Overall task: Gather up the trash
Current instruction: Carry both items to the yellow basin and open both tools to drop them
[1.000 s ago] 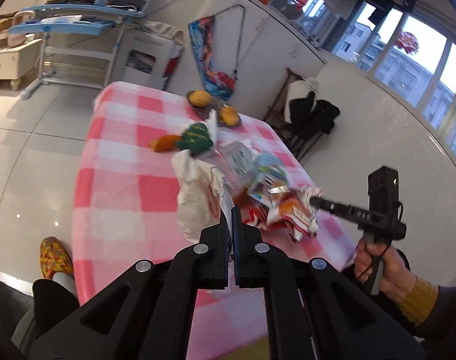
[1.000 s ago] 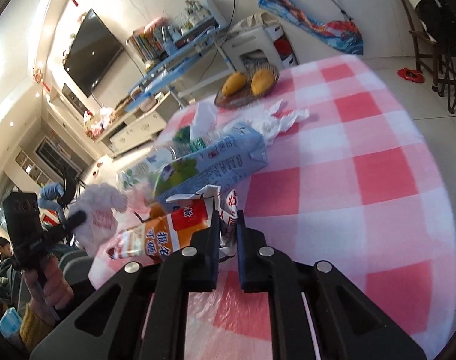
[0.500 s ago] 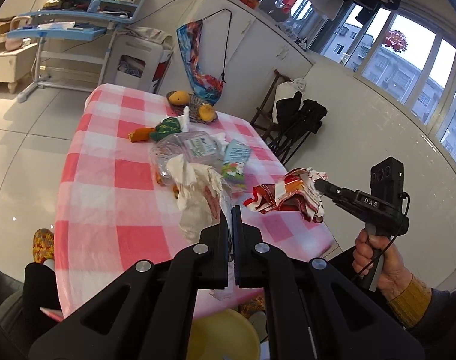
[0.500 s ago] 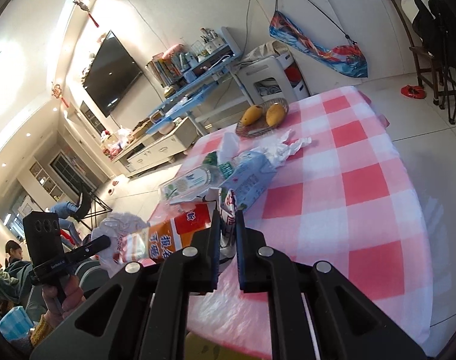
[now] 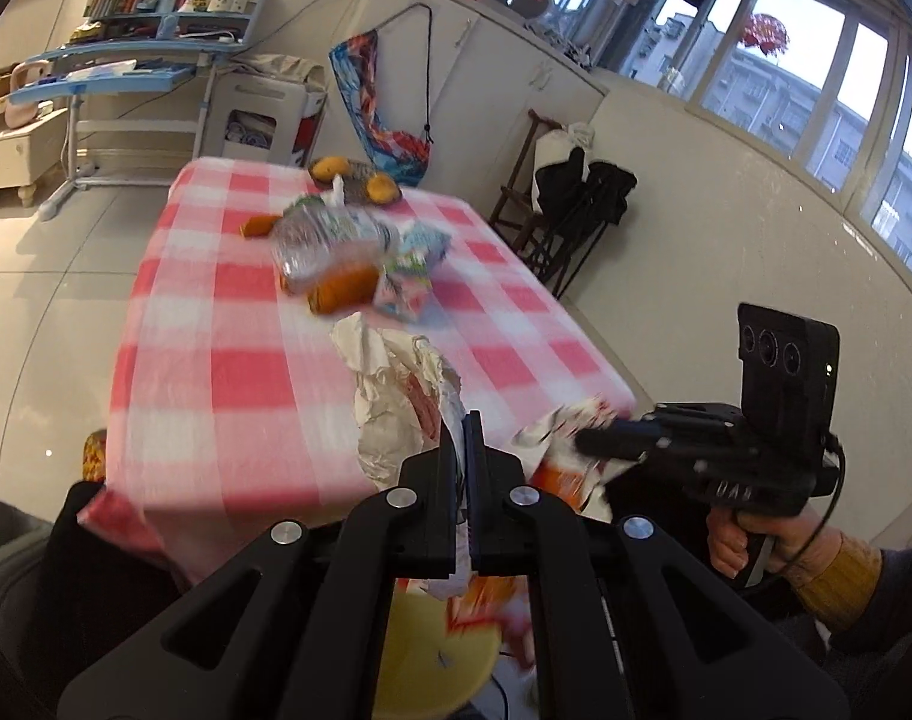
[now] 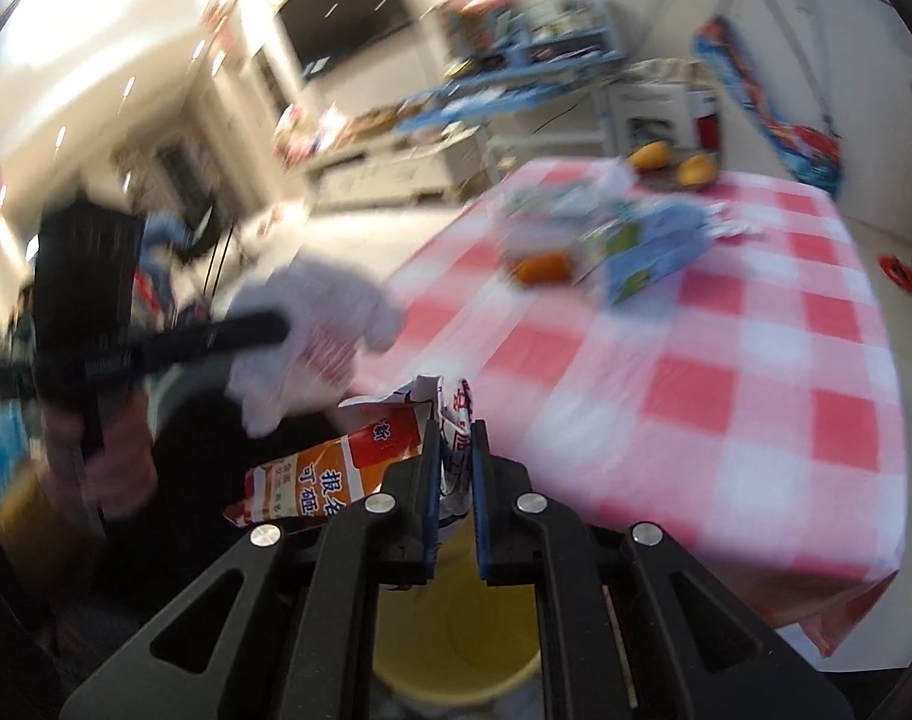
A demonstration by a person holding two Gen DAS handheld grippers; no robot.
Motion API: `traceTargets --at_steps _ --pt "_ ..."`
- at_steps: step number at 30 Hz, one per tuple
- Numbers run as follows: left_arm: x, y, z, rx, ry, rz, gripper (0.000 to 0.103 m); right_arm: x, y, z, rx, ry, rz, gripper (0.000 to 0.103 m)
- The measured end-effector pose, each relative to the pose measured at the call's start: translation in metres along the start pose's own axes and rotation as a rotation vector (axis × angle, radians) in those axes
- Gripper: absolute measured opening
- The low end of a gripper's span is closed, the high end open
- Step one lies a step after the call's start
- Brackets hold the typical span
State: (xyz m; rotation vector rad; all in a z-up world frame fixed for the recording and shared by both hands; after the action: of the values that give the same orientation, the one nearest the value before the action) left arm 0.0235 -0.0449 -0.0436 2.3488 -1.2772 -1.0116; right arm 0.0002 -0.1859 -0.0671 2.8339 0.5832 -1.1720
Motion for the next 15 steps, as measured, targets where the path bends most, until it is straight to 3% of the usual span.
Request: traceTargets --at_steps 3,7,12,14,15 --pt "0.003 0.005 0.027 -0.019 -0.038 -0.004 0.003 0.011 -0.024 0.020 -0.103 -0.056 0.016 0.014" --pt "0.018 -0.002 0.067 -0.084 -0.115 -0.029 0.003 0.026 -0.033 0.041 -0.198 -0.107 0.090 0.041" --pt "0.036 -0.005 0.097 -0.050 -0.216 -0.141 0.004 0.023 -0.010 0.041 -0.118 -0.076 0.162 0.056" --pt "0.037 -0.003 0.096 -0.026 -0.214 -0.169 0.009 0.020 0.003 0.037 -0.048 -0.052 0.184 0.057" --pt "0.035 -0.001 0.092 -0.001 -0.197 -0.191 0.017 0.020 0.008 0.035 -0.020 -0.044 0.190 0.060"
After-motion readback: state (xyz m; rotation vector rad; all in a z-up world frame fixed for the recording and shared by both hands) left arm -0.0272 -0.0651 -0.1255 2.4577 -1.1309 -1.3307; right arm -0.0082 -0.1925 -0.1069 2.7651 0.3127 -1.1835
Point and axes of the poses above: each gripper's, at about its wrist camera, not at the fingertips, and x roughly the way its jaws point, y to its right, z to its underside, the point moved 8 cm from there along x, roughly the way its jaws point, and after that the axes turned 15 degrees about z, right-handed, at the moved point
